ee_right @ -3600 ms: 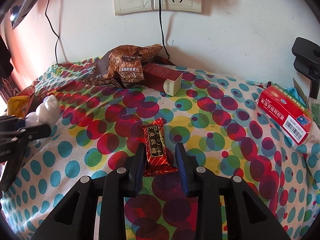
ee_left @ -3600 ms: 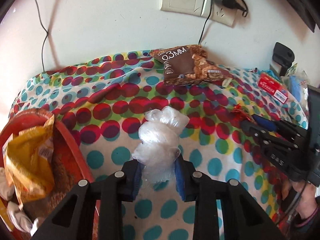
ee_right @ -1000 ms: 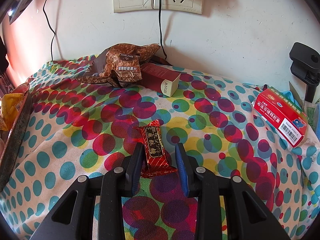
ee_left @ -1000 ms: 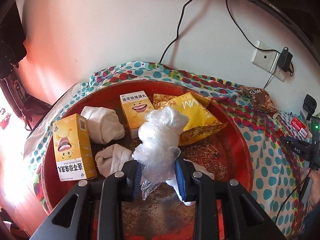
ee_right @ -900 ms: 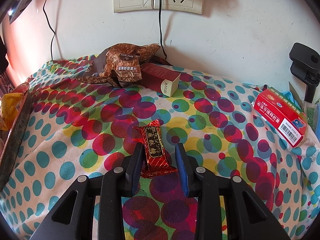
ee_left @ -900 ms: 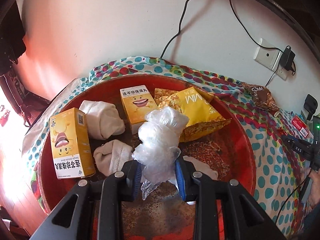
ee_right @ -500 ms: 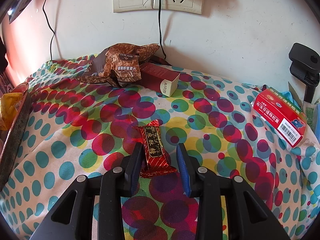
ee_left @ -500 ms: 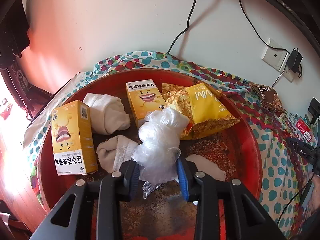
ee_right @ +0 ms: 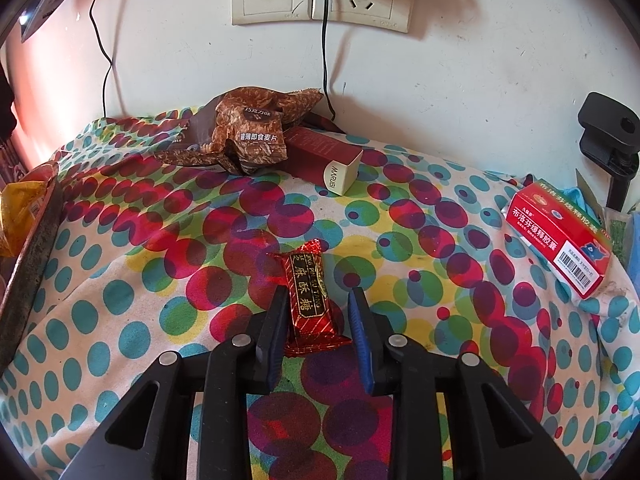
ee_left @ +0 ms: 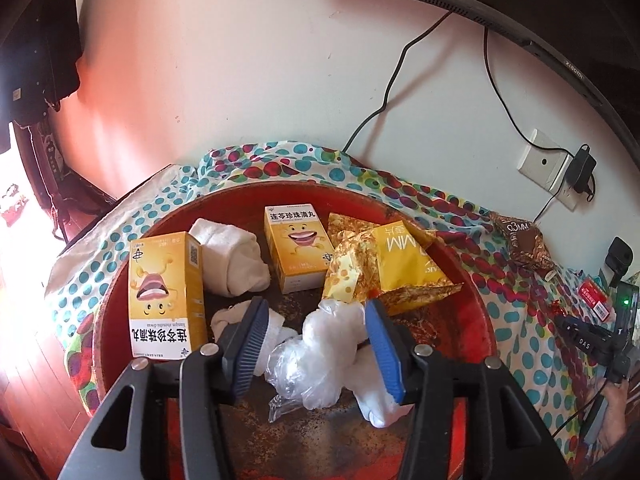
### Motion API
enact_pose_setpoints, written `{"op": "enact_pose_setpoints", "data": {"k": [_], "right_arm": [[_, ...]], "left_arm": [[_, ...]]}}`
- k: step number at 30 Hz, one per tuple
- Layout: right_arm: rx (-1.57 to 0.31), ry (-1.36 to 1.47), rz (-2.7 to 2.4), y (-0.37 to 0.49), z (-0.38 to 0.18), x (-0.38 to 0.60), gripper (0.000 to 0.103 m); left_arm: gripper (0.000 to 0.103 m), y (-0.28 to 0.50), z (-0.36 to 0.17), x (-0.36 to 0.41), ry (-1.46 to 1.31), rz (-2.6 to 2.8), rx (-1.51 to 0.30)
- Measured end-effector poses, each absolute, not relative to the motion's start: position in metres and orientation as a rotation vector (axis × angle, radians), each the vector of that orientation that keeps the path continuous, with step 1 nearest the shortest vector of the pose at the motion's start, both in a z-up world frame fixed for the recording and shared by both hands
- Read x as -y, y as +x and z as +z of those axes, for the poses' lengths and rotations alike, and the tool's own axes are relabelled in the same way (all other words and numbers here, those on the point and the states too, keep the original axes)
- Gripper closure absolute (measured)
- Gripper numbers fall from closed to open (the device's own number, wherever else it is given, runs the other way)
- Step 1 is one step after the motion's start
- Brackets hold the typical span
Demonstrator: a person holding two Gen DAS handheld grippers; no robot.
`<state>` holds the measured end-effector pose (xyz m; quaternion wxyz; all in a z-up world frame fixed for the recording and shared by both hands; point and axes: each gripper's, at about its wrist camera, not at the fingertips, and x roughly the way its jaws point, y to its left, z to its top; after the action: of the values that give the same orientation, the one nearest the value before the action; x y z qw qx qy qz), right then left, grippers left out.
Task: Organize objects
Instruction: 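Open the left tool over the tray while the right tool carries the chocolate bar toward it, then lower the red chocolate bar into the red tray and open the right tool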
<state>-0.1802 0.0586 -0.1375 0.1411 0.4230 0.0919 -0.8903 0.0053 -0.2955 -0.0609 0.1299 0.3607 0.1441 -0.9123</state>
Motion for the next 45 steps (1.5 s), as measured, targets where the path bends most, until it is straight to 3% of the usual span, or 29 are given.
{"op": "enact_pose_setpoints", "data": {"k": [15,24,34,45], "right_arm": [[-0.214,1.182,-2.608,-0.163,-0.130,-0.051,0.077],[-0.157,1.083,-2.443,-0.129,-0.096,0.015,0.077],[-0.269,0.996,-2.214,-0.086,-0.073,0.126,0.076],[-0.395,1.008,-2.072,-0.055,-0.088,0.184,0.076]], "left_arm": [[0.051,0.001,-0.068,0.305,1.109,-2.657,-0.444],[0.051,0.001,-0.068,0.308,1.119,-2.648,-0.444],[0.051,0.004,-0.068,0.324,1.094,-2.618,-0.489],[0.051,0.004,-0.070,0.335,1.096,-2.590,-0.527]]}}
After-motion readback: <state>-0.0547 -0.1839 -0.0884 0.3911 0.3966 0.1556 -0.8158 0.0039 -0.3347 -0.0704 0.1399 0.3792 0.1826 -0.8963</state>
